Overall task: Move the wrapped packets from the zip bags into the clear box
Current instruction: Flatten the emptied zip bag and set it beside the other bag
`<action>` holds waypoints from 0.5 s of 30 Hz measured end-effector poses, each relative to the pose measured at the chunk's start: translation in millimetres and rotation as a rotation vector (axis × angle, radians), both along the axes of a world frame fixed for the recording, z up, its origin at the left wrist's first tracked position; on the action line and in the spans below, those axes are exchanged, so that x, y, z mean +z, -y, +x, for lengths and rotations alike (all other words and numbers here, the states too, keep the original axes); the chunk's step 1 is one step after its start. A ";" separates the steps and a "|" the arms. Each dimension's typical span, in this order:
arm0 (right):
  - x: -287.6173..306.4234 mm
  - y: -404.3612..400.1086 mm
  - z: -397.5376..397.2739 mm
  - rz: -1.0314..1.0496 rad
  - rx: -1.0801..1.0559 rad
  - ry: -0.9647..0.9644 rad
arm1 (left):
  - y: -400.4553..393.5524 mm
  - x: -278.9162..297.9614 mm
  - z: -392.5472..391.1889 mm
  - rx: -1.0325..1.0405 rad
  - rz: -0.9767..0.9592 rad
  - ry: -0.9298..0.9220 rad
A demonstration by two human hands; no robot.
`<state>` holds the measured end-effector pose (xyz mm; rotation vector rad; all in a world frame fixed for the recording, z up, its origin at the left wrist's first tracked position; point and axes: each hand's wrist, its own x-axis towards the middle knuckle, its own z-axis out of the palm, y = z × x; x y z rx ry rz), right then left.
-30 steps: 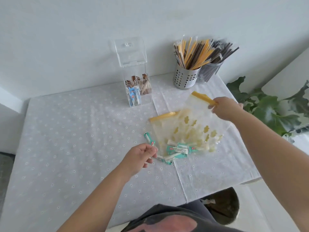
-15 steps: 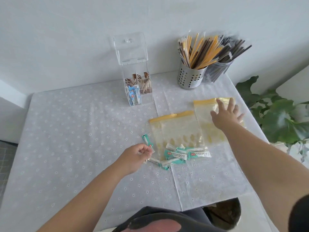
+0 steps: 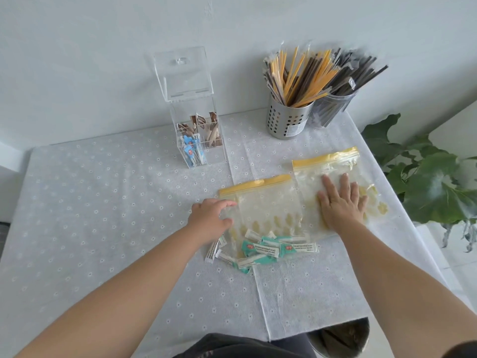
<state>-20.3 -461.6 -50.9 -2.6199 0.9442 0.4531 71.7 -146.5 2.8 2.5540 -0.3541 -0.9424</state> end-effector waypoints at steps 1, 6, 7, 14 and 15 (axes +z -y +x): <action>0.5 0.6 -0.3 0.000 -0.007 0.019 | 4.4 -1.2 2.6 -0.015 0.029 0.005; 11.6 -21.0 -1.5 -0.054 0.122 0.188 | 23.6 -1.9 7.0 0.290 -0.251 -0.113; 14.2 -28.4 -2.1 -0.036 0.175 0.198 | 25.4 -1.8 6.6 0.390 -0.342 -0.155; 47.6 -76.3 10.6 0.232 0.253 0.436 | 16.3 29.0 -13.0 0.517 -0.645 -0.041; 61.3 -80.7 15.4 0.249 0.320 0.471 | 12.2 37.5 -19.3 0.468 -0.681 -0.044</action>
